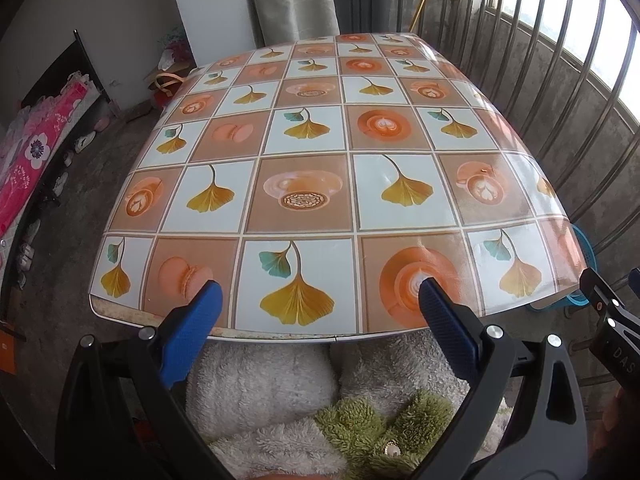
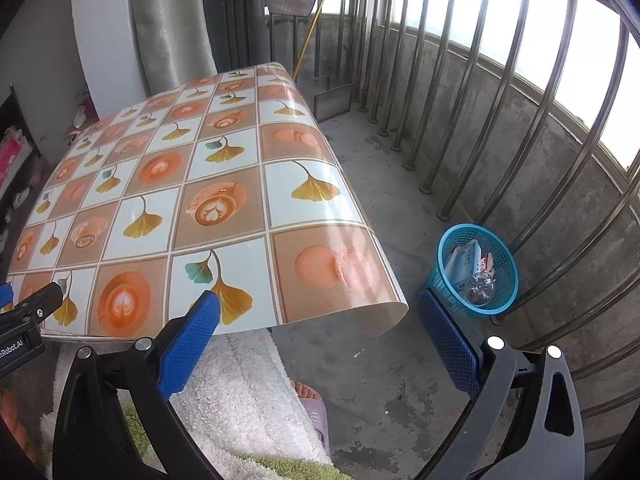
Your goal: Collect trash
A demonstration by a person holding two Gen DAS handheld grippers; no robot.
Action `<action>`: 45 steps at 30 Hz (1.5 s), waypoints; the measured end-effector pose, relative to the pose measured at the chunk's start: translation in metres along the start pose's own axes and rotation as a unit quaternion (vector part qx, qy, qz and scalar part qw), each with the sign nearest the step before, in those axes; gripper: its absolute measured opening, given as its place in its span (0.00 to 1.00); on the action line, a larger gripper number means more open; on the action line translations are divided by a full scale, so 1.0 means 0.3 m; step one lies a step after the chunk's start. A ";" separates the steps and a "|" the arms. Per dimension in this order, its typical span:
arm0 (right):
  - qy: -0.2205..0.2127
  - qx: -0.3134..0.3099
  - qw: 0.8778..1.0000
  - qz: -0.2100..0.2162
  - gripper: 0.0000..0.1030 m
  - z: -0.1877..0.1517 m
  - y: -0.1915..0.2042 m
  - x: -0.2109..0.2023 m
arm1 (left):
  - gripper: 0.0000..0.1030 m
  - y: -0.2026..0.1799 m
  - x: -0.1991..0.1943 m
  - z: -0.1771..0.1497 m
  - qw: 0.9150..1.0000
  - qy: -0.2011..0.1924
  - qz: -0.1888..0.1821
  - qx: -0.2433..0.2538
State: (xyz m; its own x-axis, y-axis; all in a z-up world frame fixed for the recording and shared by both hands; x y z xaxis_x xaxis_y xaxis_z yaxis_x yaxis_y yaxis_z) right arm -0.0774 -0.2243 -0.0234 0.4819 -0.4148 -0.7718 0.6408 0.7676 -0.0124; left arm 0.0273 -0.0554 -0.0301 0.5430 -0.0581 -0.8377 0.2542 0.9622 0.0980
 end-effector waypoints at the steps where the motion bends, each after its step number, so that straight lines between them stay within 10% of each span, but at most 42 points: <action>1: 0.000 0.001 1.000 0.000 0.94 -0.001 0.000 0.000 | 0.92 0.000 0.000 0.000 1.000 0.000 0.000 0.000; 45: -0.001 0.008 1.000 -0.001 0.94 -0.002 -0.009 -0.003 | 0.92 -0.015 0.012 -0.012 1.000 0.013 -0.025 0.003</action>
State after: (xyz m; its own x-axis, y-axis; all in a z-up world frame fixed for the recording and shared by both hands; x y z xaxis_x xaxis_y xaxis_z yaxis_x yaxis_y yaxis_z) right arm -0.0798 -0.2257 -0.0231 0.4812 -0.4180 -0.7705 0.6520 0.7582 -0.0041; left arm 0.0252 -0.0589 -0.0354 0.5089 -0.0995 -0.8551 0.2859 0.9564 0.0588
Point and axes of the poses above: each gripper's, at about its wrist camera, not at the fingertips, and x roughly the way its jaws point, y to its left, z to its top, the point moved 3 cm from there along x, roughly the way its jaws point, and after that the axes turned 2 degrees about z, right-handed, at the moved point
